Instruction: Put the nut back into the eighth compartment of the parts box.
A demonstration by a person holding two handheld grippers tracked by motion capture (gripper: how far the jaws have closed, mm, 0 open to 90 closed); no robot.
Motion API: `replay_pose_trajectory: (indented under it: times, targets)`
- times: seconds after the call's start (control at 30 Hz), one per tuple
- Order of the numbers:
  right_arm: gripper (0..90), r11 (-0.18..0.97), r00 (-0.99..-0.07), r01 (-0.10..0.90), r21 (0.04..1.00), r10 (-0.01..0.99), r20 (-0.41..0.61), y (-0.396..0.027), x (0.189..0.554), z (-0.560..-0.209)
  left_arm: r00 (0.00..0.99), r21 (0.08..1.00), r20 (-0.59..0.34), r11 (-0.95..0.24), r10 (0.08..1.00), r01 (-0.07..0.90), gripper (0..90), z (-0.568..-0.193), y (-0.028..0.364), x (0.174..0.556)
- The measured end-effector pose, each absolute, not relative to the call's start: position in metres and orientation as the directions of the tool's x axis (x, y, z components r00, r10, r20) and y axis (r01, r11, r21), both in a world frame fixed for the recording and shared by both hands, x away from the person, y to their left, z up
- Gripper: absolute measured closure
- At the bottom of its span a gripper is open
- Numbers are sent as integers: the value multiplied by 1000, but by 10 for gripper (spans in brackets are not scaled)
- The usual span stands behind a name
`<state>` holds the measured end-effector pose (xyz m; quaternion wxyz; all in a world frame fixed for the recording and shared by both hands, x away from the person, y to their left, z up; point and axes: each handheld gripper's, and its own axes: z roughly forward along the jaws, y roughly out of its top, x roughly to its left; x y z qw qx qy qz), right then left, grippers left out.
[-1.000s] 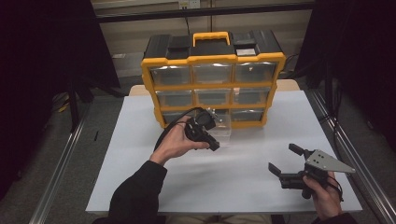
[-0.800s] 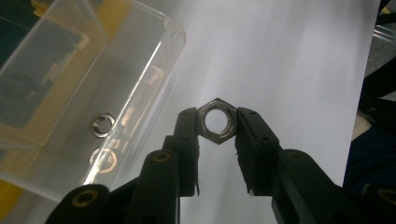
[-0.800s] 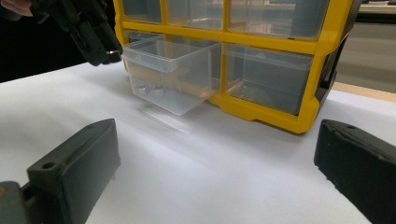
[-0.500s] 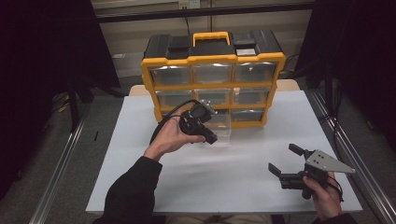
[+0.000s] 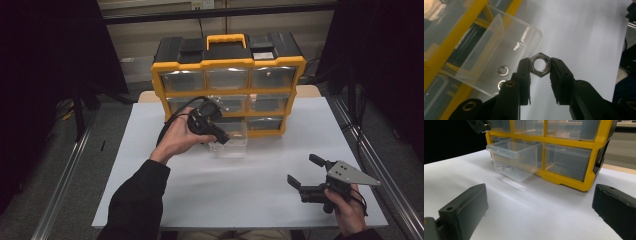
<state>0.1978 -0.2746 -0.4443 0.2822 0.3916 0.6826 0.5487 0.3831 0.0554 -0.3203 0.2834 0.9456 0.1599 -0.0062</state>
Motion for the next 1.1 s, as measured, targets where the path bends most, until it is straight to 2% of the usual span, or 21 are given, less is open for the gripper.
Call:
replay_pose_trajectory:
  times: [0.07,0.1,0.13,0.17,0.3,0.37,0.93,1.1]
  targets:
    - [3,91,-534,225,970,844,44,-275,198,-444,952,535,-85,-792,296,294,703,-319,58,387]
    - [3,94,-535,222,970,844,41,-275,198,-445,942,552,-100,-769,322,321,703,-320,58,387]
    - [3,91,-534,225,970,844,45,-275,198,-444,950,538,-86,-788,301,299,703,-318,60,390]
    - [3,88,-533,225,970,845,47,-275,198,-445,937,554,-106,-762,334,334,702,-319,59,389]
    - [3,89,-532,224,970,846,45,-275,198,-445,942,531,-79,-786,326,316,702,-317,60,397]
    - [3,93,-535,222,971,844,42,-275,198,-445,932,552,-82,-762,354,338,702,-320,57,397]
    - [3,92,-534,223,970,844,43,-276,197,-445,934,492,-60,-803,352,335,702,-338,49,419]
    - [3,91,-535,223,971,844,44,-275,197,-445,923,473,-82,-801,375,367,702,-344,45,421]
